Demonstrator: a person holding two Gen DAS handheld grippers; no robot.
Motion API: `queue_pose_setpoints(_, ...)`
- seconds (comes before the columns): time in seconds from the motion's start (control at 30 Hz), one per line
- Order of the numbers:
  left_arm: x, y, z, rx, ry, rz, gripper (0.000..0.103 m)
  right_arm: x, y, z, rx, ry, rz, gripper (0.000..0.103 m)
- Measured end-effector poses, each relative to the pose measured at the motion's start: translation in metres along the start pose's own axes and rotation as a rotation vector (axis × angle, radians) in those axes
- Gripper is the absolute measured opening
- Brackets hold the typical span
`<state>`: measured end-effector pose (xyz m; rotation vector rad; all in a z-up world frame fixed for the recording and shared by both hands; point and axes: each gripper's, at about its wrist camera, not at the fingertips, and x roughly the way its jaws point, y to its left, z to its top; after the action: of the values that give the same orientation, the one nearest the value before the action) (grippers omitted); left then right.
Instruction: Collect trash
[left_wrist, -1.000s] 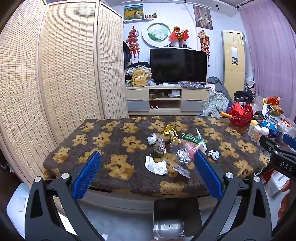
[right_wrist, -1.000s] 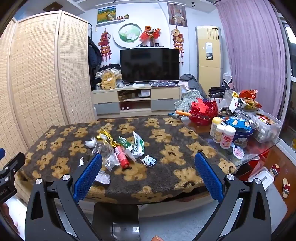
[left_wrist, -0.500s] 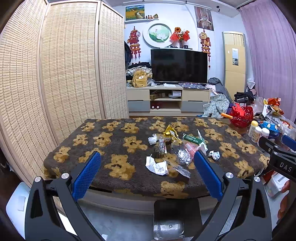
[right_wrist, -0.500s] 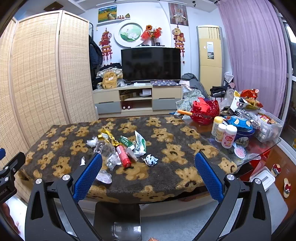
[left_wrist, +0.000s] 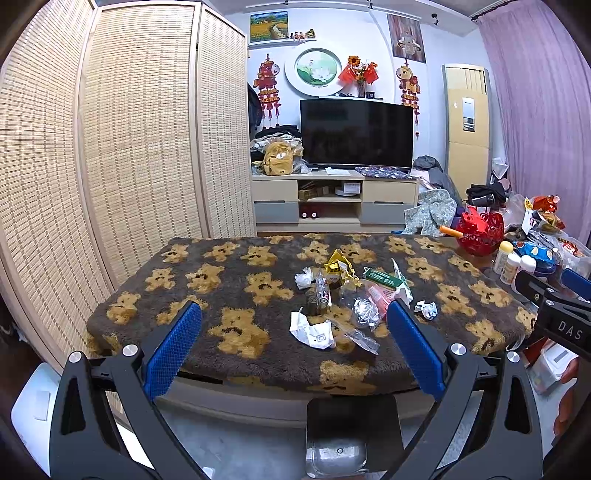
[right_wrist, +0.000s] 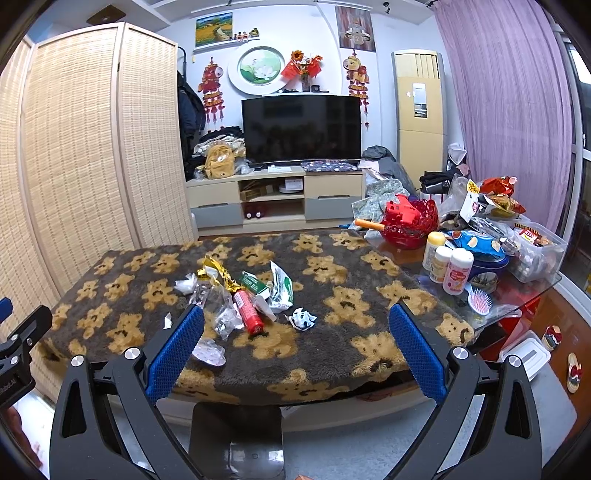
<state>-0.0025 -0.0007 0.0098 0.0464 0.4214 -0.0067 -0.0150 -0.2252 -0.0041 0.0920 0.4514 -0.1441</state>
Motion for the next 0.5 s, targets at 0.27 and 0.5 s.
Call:
queue_pose_setpoints(0.27, -0.0018, 0.0012, 0.0005, -0.001, -0.002, -0.001, 0.095, -0.0011, 0.0039, -0.0001, 0.0, 0.0, 0.001, 0.1)
queue_pose_setpoints(0.5, -0.0007, 0.0006, -0.0004, -0.001, -0.001, 0.001, 0.095, -0.0005, 0.0017, 0.0, 0.003, 0.002, 0.003, 0.1)
